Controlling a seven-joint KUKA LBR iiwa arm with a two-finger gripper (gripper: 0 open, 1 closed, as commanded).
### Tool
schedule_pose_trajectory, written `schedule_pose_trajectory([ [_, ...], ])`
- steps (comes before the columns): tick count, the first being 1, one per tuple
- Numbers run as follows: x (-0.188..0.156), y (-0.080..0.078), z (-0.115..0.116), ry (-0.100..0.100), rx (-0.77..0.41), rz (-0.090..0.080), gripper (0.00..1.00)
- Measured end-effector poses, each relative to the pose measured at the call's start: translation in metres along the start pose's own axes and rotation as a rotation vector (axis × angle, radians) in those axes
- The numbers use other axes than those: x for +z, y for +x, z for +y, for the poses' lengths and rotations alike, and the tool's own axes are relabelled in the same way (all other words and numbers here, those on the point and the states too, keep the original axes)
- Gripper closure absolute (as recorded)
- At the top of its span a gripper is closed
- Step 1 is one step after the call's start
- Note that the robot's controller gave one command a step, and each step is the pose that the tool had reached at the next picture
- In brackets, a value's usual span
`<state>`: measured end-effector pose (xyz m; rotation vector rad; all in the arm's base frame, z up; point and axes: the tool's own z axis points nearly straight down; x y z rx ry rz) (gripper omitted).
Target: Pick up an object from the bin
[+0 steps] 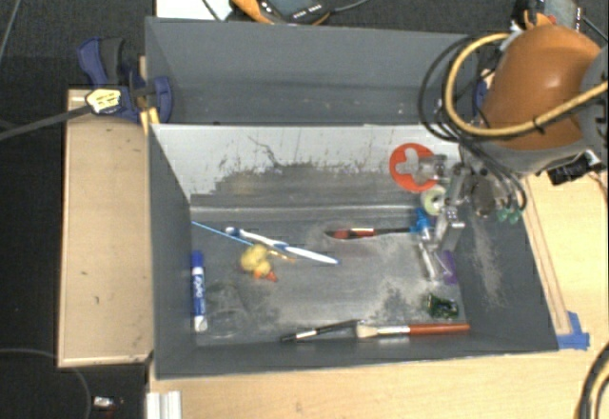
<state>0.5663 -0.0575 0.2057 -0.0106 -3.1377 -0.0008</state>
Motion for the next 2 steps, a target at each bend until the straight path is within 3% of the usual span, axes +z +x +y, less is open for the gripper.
schedule_pose_trajectory([
  [1, -0.004, -0.002, 0.0, 0.001, -0.002, -0.008, 0.0],
  [2, 0.134, -0.026, -0.037, 0.001, -0.031, -0.01, 0.0],
])
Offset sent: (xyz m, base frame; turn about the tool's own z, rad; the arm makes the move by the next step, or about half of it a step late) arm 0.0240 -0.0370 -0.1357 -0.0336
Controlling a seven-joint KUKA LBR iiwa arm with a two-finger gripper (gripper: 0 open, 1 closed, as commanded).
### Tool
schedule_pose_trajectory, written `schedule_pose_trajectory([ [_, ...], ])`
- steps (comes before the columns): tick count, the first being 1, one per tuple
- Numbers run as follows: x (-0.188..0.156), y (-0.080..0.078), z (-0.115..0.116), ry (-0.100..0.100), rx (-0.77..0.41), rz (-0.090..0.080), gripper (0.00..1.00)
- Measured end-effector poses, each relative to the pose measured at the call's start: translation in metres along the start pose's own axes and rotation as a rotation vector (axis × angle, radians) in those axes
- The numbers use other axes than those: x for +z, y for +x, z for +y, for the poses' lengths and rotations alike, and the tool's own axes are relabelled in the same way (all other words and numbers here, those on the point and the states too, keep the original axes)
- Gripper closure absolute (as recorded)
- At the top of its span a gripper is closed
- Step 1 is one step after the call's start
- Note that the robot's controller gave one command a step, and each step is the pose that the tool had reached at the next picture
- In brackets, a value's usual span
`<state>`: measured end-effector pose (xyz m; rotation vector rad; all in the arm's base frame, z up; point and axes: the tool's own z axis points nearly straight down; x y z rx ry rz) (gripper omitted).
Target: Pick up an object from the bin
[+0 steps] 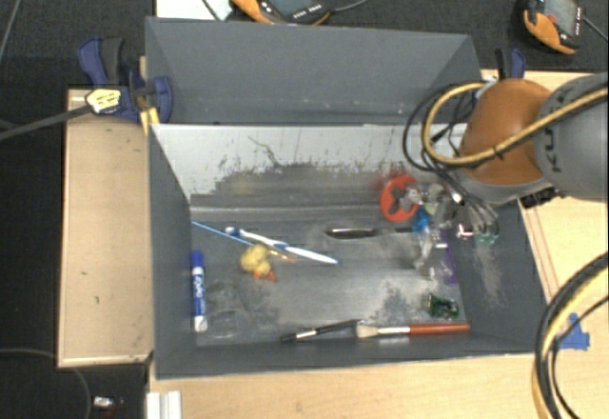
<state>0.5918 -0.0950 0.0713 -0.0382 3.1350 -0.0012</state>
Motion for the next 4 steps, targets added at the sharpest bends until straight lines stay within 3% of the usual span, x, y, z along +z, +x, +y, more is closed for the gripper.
schedule_pose_trajectory([
  [1, -0.079, 0.0, 0.003, 0.001, -0.096, -0.009, 0.0],
  [2, -0.029, 0.015, 0.071, -0.003, -0.037, 0.01, 0.0],
  [3, 0.0, 0.002, 0.02, 0.002, 0.315, -0.014, 0.0],
  [4, 0.0, 0.005, 0.028, -0.003, 0.04, 0.004, 1.0],
])
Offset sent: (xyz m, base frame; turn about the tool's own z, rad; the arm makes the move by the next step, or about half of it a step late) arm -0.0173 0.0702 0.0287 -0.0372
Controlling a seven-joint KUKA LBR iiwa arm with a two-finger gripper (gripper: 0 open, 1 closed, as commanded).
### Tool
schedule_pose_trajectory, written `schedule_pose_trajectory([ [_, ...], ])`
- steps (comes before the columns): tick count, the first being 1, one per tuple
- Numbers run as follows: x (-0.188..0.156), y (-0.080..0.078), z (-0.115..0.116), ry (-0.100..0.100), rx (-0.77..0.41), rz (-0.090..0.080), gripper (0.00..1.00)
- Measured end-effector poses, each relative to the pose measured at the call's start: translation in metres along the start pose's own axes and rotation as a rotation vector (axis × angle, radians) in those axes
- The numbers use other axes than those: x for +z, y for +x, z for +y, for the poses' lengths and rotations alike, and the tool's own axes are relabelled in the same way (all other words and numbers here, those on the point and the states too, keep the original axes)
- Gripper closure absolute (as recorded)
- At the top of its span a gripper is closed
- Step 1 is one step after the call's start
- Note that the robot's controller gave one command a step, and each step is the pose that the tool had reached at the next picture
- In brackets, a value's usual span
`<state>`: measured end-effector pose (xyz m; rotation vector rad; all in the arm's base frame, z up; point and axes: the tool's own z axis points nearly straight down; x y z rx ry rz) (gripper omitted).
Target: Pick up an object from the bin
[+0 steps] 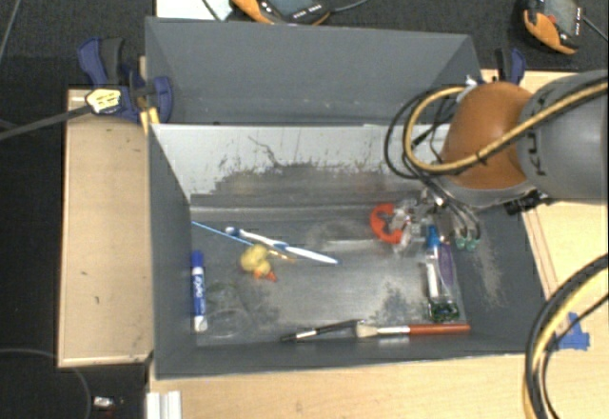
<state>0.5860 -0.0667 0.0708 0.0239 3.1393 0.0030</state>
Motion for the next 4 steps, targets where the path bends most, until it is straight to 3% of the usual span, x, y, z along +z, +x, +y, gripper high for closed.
schedule_pose_trajectory([
  [2, 0.0, 0.0, 0.0, 0.0, 0.0, 0.0, 1.0],
  [4, -0.029, -0.001, 0.0, 0.0, -0.001, -0.005, 1.0],
])
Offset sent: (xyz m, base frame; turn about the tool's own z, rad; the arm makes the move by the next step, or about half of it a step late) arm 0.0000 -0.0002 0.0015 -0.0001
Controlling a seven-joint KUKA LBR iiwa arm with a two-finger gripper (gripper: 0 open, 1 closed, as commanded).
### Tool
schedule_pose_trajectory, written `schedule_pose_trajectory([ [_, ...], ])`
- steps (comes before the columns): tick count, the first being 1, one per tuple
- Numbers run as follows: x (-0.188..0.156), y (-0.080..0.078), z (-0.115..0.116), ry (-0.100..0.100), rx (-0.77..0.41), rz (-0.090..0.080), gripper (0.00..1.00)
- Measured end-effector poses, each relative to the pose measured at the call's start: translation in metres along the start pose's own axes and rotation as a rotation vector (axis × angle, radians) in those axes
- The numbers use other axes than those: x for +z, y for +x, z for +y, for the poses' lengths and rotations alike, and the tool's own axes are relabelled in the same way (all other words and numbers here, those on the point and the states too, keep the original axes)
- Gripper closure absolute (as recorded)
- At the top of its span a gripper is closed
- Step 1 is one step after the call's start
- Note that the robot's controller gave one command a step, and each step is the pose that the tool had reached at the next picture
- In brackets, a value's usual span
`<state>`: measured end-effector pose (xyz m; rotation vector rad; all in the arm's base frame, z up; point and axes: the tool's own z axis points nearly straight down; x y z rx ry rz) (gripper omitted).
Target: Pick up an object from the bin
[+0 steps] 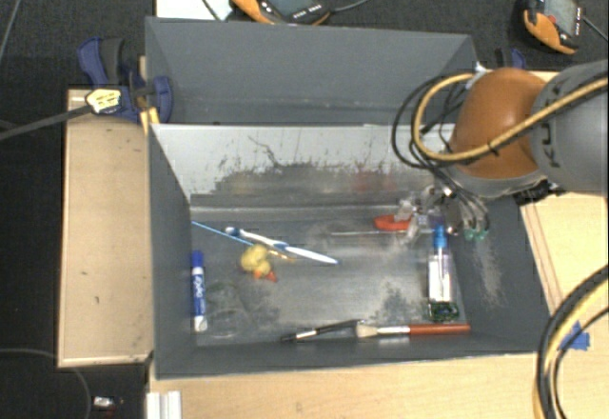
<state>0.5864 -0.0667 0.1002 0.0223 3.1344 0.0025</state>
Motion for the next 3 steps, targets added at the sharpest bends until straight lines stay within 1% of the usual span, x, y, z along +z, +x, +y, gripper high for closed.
schedule_pose_trajectory([
  [2, -0.046, 0.0, 0.0, 0.0, -0.001, -0.001, 1.0],
  [3, -0.074, 0.0, 0.001, -0.001, -0.001, 0.001, 1.0],
])
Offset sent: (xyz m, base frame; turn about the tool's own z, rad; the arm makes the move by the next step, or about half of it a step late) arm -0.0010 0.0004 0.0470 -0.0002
